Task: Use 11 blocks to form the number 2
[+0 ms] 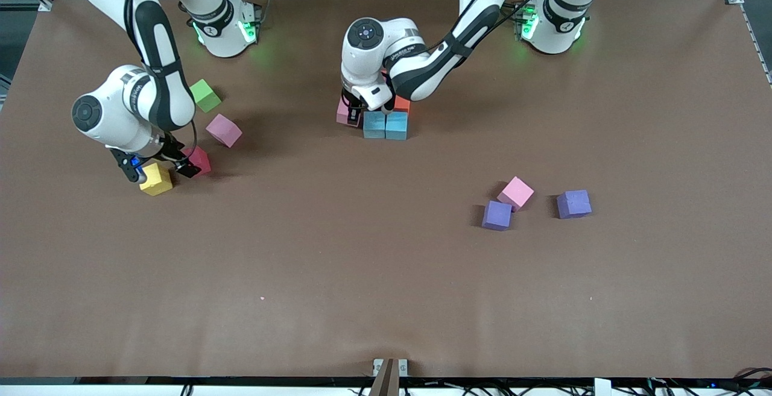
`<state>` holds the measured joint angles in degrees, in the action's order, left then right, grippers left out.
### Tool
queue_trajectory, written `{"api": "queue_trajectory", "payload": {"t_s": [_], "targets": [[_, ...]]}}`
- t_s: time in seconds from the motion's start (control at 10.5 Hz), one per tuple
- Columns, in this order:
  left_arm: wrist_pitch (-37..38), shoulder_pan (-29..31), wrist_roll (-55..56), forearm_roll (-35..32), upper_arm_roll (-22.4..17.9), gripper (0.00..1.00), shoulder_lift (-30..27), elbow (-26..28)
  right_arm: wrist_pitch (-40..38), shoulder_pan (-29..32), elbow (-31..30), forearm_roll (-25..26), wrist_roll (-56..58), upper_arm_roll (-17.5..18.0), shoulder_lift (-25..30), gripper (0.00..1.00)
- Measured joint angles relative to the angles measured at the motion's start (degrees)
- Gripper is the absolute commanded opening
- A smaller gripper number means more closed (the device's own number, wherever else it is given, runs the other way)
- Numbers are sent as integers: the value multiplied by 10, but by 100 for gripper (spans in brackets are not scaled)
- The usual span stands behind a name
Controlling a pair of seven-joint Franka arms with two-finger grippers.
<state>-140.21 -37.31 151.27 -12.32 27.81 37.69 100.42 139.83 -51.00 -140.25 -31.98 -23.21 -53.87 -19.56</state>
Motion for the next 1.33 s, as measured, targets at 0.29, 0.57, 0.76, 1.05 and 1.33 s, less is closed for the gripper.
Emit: {"api": "queue_trajectory", "payload": {"t_s": [0.29,0.57,0.76,1.05,1.33], "targets": [[4,-1,0,0,-2,10,1,0,1,3,-2,-14,4,0,-1,100],[5,-1,2,0,-8,10,2,0,11,6,-5,-70,59,0,-12,100],[5,-1,7,0,-11,11,5,0,12,6,-5,-94,85,2,-27,100],[5,-1,8,0,-12,11,16,-2,11,6,-5,-97,88,14,-36,100],[5,-2,20,0,-12,11,19,-6,12,7,-5,-98,96,14,-39,63]]}}
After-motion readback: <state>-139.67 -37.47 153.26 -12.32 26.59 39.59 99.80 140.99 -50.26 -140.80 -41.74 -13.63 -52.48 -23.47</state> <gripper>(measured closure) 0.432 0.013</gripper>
